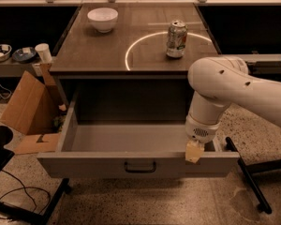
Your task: Open top drawer
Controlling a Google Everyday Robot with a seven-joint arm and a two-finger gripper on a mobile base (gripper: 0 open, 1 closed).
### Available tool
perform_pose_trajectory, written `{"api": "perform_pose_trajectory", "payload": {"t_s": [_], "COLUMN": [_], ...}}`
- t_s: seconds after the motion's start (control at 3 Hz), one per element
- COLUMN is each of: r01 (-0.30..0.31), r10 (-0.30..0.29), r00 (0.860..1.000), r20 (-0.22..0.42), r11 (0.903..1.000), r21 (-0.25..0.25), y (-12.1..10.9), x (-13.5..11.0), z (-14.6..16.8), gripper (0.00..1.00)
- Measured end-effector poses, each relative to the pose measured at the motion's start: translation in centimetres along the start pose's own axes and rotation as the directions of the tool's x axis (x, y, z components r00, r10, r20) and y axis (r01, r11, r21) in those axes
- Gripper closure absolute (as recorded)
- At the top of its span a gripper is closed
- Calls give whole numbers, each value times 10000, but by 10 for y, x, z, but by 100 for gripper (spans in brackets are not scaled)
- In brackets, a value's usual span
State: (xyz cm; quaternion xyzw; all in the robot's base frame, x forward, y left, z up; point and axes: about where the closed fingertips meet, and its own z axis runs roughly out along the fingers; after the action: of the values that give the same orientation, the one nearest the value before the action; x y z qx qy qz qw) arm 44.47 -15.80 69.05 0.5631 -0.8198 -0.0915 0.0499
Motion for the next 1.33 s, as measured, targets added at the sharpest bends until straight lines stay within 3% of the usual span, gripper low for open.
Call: {"api": "perform_pose_trajectory", "payload": {"t_s": [0.67,1.33], "r01": [-555,-555], "r10": [551,551], "r00": [9984,9984], "r20": [-159,-159], "r11": [9982,9982], "r21": [-233,-233], "y": [29,29], "x": [13,13], "z": [7,7], "gripper": [100,51]}}
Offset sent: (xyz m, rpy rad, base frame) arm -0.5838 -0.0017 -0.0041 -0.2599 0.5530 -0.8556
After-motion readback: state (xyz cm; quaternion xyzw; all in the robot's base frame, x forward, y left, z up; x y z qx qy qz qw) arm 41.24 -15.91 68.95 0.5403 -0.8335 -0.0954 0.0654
